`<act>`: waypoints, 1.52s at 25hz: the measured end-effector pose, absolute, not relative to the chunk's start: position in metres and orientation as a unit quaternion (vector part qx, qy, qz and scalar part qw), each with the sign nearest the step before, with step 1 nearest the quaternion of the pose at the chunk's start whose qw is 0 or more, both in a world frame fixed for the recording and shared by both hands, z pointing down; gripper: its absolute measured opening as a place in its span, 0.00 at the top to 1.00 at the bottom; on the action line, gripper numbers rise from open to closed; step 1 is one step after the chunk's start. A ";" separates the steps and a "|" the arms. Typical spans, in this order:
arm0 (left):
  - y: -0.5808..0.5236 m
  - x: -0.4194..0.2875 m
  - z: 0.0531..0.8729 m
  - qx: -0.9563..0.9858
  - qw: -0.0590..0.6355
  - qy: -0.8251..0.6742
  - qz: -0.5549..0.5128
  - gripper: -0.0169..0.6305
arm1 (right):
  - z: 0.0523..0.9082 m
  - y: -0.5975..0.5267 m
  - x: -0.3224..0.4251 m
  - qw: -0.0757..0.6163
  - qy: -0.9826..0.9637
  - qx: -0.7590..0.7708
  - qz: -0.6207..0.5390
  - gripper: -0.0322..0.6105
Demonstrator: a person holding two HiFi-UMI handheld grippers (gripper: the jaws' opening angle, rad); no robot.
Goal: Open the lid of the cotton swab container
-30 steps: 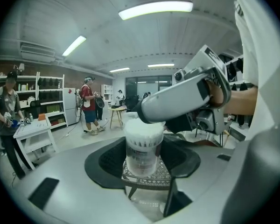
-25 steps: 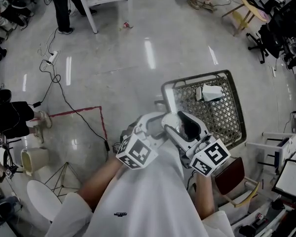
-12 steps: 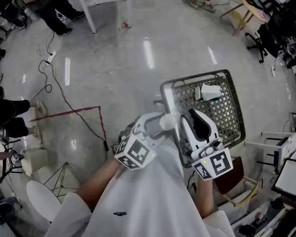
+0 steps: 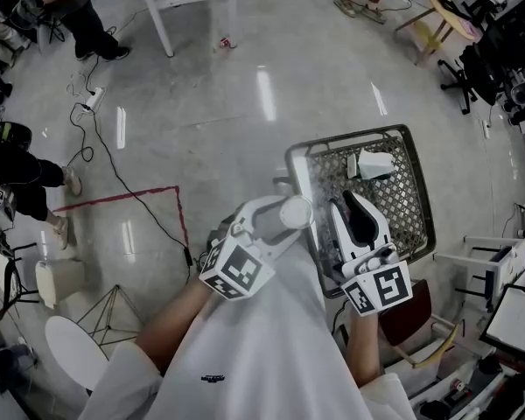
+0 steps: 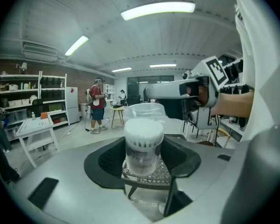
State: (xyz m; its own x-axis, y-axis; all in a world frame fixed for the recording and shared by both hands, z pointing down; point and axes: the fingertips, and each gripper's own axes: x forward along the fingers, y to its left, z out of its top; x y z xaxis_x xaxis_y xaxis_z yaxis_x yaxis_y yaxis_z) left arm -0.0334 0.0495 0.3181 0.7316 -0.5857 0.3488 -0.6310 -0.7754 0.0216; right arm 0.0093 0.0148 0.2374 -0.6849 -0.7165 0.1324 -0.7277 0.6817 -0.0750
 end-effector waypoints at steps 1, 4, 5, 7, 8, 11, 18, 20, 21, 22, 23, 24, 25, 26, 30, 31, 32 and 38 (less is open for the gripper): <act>0.049 -0.034 0.318 0.927 0.071 -0.329 0.163 0.62 | 0.238 0.016 0.010 0.046 -0.915 0.396 0.061 0.79; 0.047 -0.036 0.316 0.925 0.074 -0.335 0.160 0.62 | 0.240 0.017 0.013 0.045 -0.911 0.404 0.061 0.80; 0.046 -0.037 0.315 0.925 0.075 -0.338 0.159 0.62 | 0.241 0.018 0.014 0.048 -0.910 0.409 0.059 0.80; 0.045 -0.040 0.314 0.922 0.076 -0.345 0.156 0.62 | 0.244 0.020 0.017 0.056 -0.905 0.418 0.053 0.81; 0.045 -0.042 0.313 0.921 0.077 -0.349 0.154 0.62 | 0.246 0.021 0.019 0.059 -0.903 0.423 0.051 0.82; 0.043 -0.046 0.313 0.918 0.078 -0.359 0.150 0.62 | 0.250 0.024 0.026 0.060 -0.896 0.437 0.050 0.84; 0.041 -0.062 0.308 0.907 0.084 -0.389 0.139 0.62 | 0.252 0.030 0.043 0.059 -0.880 0.470 0.039 0.85; 0.040 -0.065 0.307 0.904 0.083 -0.395 0.137 0.62 | 0.254 0.030 0.046 0.057 -0.875 0.480 0.036 0.86; 0.039 -0.067 0.307 0.903 0.083 -0.398 0.137 0.62 | 0.255 0.031 0.048 0.057 -0.872 0.485 0.035 0.86; 0.039 -0.069 0.307 0.902 0.083 -0.400 0.137 0.62 | 0.257 0.032 0.049 0.057 -0.870 0.489 0.034 0.86; 0.040 -0.071 0.306 0.901 0.084 -0.403 0.136 0.62 | 0.258 0.033 0.051 0.057 -0.868 0.493 0.034 0.86; 0.040 -0.073 0.306 0.900 0.083 -0.405 0.134 0.62 | 0.259 0.035 0.052 0.056 -0.865 0.497 0.034 0.87; 0.041 -0.076 0.304 0.900 0.083 -0.408 0.133 0.62 | 0.261 0.036 0.053 0.056 -0.863 0.501 0.033 0.87; 0.042 -0.078 0.303 0.899 0.083 -0.410 0.131 0.62 | 0.262 0.038 0.054 0.057 -0.861 0.505 0.033 0.87; 0.044 -0.083 0.300 0.895 0.084 -0.421 0.122 0.62 | 0.271 0.042 0.059 0.063 -0.853 0.517 0.035 0.87; 0.044 -0.085 0.299 0.894 0.084 -0.423 0.119 0.62 | 0.273 0.043 0.060 0.065 -0.852 0.518 0.035 0.87; 0.044 -0.086 0.299 0.893 0.084 -0.426 0.117 0.62 | 0.276 0.044 0.060 0.069 -0.851 0.519 0.034 0.87; 0.044 -0.093 0.295 0.889 0.084 -0.437 0.106 0.62 | 0.290 0.048 0.060 0.080 -0.847 0.525 0.042 0.87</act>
